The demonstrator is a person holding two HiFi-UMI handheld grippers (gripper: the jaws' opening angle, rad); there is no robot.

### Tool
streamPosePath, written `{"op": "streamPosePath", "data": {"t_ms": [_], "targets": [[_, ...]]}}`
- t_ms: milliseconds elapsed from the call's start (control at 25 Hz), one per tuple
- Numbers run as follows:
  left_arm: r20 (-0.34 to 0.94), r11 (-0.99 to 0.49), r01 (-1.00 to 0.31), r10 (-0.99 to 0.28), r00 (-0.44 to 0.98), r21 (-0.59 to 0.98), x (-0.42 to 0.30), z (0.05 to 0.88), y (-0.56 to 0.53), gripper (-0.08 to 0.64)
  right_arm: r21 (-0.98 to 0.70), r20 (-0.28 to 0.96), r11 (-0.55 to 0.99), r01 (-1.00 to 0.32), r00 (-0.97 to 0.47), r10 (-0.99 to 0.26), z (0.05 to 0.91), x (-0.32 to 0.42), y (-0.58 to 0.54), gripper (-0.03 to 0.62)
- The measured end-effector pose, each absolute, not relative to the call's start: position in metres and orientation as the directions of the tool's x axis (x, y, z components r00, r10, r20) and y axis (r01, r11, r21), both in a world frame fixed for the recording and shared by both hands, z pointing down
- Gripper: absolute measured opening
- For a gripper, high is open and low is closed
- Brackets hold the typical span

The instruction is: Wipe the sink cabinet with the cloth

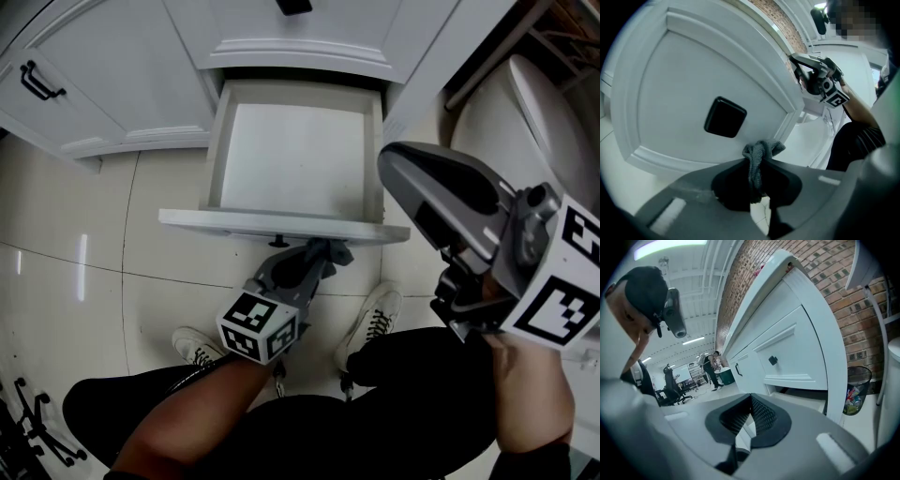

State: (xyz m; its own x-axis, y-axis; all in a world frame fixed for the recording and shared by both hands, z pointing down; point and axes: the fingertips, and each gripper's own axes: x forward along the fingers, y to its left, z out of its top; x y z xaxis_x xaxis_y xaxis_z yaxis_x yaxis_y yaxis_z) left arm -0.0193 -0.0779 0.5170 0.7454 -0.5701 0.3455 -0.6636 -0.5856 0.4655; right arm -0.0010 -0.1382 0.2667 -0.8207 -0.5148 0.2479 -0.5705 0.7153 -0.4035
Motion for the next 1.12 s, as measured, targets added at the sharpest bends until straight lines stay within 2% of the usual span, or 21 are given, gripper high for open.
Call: {"op": "streamPosePath", "data": {"t_ms": [480,800,1120], "targets": [[0.377,-0.524,-0.725,-0.625,0.684,0.446,-0.067,0.526,-0.082,0.04,-0.306,0.34,0.737,-0.603,-0.792,-0.506,0.288,-0.024,-0.143,0.006],[0.406,-0.48,-0.762,-0.651,0.642,0.435,-0.092,0.532,-0.08,0.04,-0.293,0.351,0.731,-0.616,-0.781,-0.517,0.287,-0.03,-0.139,0.006],[0.417,-0.369,-0.82,-0.725,0.548,0.437,-0.141,0.531,-0.086,0.04,-0.27,0.359,0.737,-0.62,-0.775,-0.52,0.286,-0.032,-0.136,0.006]]}}
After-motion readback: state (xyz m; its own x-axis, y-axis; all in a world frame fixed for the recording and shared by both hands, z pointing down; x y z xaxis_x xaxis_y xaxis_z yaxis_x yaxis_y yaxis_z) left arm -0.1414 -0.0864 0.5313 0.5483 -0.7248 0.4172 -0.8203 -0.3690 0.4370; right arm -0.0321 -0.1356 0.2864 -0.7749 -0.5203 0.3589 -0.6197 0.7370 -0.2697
